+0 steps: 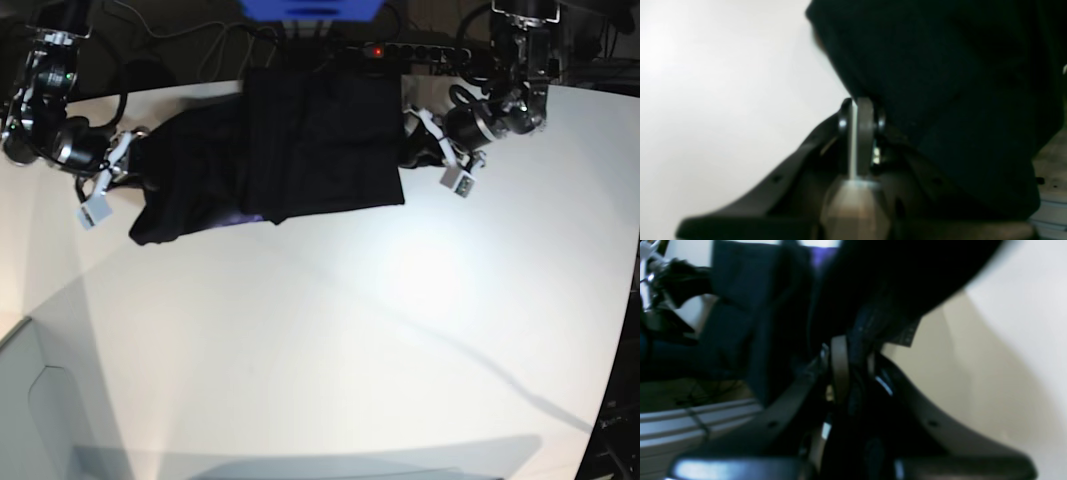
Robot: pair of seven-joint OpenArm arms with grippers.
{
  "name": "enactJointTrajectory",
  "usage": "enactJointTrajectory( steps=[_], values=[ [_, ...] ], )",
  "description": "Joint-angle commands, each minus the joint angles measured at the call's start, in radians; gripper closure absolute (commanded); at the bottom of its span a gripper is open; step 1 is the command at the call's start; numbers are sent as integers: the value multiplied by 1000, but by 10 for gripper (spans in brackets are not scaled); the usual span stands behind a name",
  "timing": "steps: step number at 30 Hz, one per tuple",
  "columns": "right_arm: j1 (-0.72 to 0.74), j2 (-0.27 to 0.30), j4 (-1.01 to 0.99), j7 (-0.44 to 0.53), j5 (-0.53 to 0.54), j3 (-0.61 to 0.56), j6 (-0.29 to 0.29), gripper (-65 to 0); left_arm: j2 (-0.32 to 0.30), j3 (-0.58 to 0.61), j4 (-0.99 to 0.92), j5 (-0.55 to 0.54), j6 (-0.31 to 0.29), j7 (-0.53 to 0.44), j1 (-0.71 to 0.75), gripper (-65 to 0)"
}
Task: Fold the T-shirt properly
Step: 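Withdraw the left gripper from the folded shirt, then move the right gripper along the bundle toward the left gripper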
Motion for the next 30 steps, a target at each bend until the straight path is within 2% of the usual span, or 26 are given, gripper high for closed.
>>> enactJointTrajectory(
  steps=[1,8,14,17,22,30],
  values=[
    [-4,0,46,8,29,7,-4,0,-3,21,-21,105,21,134,22,-40],
    [-82,-80,209,5,30,2,-4,0,-3,27,-21,105,22,134,19,-40],
    [-137,-109,279,2,45,1,-4,0,-5,27,-21,107,22,134,17,-40],
    [-139,-126,283,-53,87,1,-4,0,-3,27,-23,107,22,134,16,-40],
    [-125,-198,284,-112,93,-2,-4,0,-2,35,-23,107,22,134,16,-40],
    [-119,-261,286,-112,96,-166,-4,0,1,33,-26,107,22,134,16,-40]
  ],
)
